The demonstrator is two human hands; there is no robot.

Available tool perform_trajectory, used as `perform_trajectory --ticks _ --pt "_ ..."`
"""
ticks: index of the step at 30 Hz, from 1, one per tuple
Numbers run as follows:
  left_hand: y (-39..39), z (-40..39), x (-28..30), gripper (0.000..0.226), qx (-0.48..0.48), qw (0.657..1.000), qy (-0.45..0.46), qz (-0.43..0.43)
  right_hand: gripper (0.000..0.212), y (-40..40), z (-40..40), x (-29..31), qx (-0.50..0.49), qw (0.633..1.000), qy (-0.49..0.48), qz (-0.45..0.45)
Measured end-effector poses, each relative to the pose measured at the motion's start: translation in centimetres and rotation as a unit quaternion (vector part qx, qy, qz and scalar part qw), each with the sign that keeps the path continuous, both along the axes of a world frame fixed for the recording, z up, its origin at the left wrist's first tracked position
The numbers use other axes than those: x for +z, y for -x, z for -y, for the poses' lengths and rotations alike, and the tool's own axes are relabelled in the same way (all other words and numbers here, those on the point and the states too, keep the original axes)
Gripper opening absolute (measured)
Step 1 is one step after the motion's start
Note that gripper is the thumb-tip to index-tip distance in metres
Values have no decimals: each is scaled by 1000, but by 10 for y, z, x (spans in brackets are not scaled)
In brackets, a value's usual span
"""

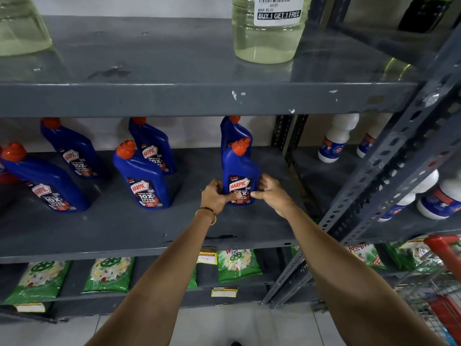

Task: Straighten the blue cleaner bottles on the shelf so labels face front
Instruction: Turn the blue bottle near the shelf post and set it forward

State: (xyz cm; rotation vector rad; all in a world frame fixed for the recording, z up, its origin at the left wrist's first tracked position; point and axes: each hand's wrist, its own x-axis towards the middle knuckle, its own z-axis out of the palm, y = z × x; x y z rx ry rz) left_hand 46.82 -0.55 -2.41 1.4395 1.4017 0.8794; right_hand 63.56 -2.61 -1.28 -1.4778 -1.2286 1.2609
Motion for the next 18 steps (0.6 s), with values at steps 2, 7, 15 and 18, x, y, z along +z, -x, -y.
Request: perform_trajectory --ticks 2,7,15,18 --pt "0 3 -3 52 11 1000 -3 4 61 1 1 -2 10 1000 16 13" --pt "1 7 -8 51 11 1000 14 19 60 6 2 -23 -10 999 28 39" --pt "2 13 -16 44 19 1000 20 7 54 10 -3 -42 -59 997 12 38" --pt "0 14 -14 44 26 1000 15 1 51 10 -4 -50 -61 997 1 46"
